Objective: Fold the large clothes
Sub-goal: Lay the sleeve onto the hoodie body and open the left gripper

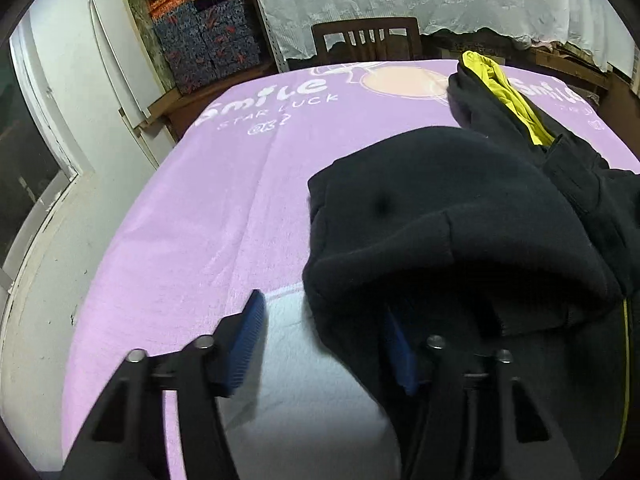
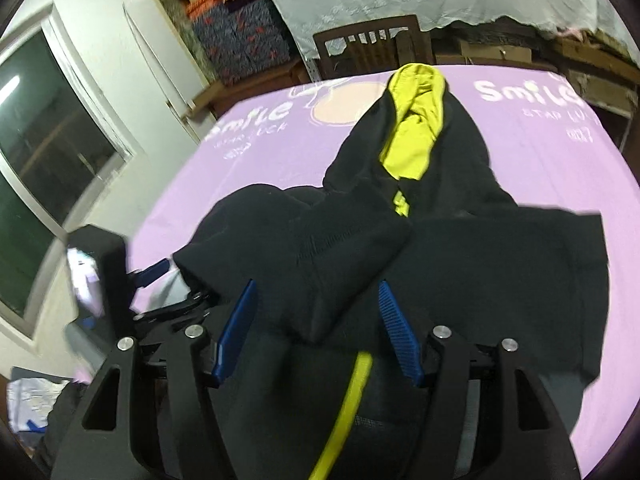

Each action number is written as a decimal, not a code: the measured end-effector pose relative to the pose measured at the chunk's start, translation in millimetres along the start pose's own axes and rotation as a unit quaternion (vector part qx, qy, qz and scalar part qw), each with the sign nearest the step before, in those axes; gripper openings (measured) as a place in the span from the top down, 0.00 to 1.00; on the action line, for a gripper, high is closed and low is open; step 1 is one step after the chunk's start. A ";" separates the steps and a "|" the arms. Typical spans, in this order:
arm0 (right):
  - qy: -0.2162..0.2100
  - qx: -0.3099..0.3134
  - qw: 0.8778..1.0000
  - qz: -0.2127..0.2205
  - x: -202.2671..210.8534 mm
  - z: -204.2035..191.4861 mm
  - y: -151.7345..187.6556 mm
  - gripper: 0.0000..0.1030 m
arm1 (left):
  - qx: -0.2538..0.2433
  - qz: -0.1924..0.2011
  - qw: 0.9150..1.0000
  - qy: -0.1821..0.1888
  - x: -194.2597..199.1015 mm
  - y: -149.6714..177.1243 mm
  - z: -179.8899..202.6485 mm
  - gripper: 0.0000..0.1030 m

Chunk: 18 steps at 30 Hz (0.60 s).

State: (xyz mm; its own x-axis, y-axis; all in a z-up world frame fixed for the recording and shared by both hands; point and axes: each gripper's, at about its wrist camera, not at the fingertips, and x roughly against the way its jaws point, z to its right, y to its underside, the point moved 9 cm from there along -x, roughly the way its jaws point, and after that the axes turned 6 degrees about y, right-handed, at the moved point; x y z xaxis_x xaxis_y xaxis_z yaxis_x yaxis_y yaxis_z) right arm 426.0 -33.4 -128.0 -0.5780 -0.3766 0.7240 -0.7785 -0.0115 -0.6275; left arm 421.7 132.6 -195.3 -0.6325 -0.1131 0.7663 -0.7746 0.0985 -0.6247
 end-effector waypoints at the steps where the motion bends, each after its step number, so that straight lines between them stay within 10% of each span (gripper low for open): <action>1: 0.017 0.015 1.000 0.003 -6.6 -4.6 -2.3 0.40 | 0.001 0.001 1.000 0.002 -0.5 0.0 -0.2 0.45; 9: 0.103 0.075 0.992 0.006 -45.3 -14.1 -6.7 0.47 | -0.001 0.003 1.000 -0.001 -1.2 0.8 0.5 0.42; 18: 0.109 -0.023 0.994 -0.004 -31.1 62.8 14.3 0.53 | 0.005 0.002 1.000 -0.011 -0.4 1.6 -4.1 0.35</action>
State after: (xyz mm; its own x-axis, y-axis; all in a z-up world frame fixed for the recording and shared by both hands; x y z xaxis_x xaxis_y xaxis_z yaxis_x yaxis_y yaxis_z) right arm 448.2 -80.0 -177.4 -0.6079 -0.1663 0.7764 -0.7902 0.0311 -0.6120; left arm 420.8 136.9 -195.9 -0.6348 -0.1349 0.7608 -0.7725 0.0891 -0.6288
